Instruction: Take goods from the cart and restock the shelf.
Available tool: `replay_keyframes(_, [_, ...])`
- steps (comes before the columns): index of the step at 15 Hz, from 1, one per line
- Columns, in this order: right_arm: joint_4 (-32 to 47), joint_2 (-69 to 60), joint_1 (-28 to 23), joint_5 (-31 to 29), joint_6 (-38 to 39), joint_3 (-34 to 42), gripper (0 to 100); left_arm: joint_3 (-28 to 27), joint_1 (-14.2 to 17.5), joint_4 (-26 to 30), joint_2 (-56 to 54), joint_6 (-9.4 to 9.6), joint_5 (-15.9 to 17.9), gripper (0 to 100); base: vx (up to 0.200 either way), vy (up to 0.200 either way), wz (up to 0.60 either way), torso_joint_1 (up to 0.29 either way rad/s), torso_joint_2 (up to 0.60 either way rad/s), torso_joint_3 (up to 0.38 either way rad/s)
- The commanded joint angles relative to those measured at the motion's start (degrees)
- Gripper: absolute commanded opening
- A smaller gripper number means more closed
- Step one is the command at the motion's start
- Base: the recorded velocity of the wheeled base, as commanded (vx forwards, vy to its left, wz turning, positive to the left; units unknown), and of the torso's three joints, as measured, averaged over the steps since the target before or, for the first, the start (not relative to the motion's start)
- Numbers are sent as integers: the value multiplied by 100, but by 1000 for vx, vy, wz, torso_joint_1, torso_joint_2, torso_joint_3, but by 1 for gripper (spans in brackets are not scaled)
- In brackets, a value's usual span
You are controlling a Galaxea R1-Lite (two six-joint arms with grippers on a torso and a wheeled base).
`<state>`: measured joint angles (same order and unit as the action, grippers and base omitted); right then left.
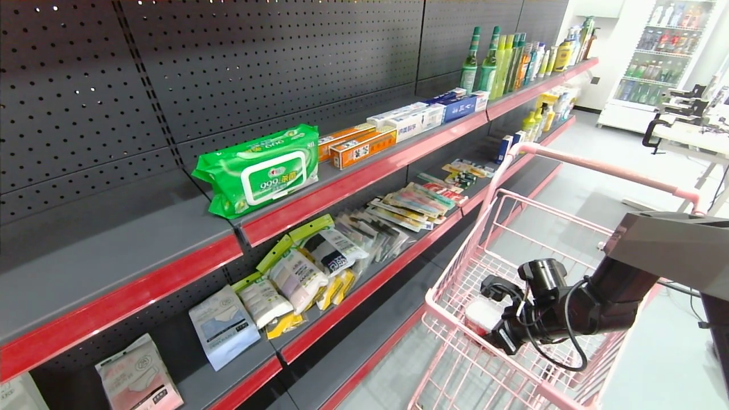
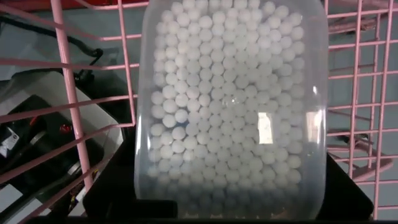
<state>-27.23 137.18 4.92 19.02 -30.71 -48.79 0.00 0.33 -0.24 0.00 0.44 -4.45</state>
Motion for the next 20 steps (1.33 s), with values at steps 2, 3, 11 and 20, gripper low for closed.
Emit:
replay_keyframes(2, [-1, -174, 70, -3, 162, 62, 0, 0, 2, -2, 9, 0, 6, 100, 0, 0, 0, 0, 0, 0])
replay_keyframes(3, [-1, -244, 70, -3, 179, 106, 0, 0, 2, -2, 9, 0, -3, 100, 0, 0, 0, 0, 0, 0])
replay_keyframes(11, [-458, -95, 167, -478, -243, 493, 0, 0, 2, -2, 9, 0, 6, 100, 0, 0, 0, 0, 0, 0])
replay_keyframes(20, [-1469, 318, 88, -522, -5, 326, 0, 0, 2, -2, 9, 9, 6, 100, 0, 0, 0, 0, 0, 0])
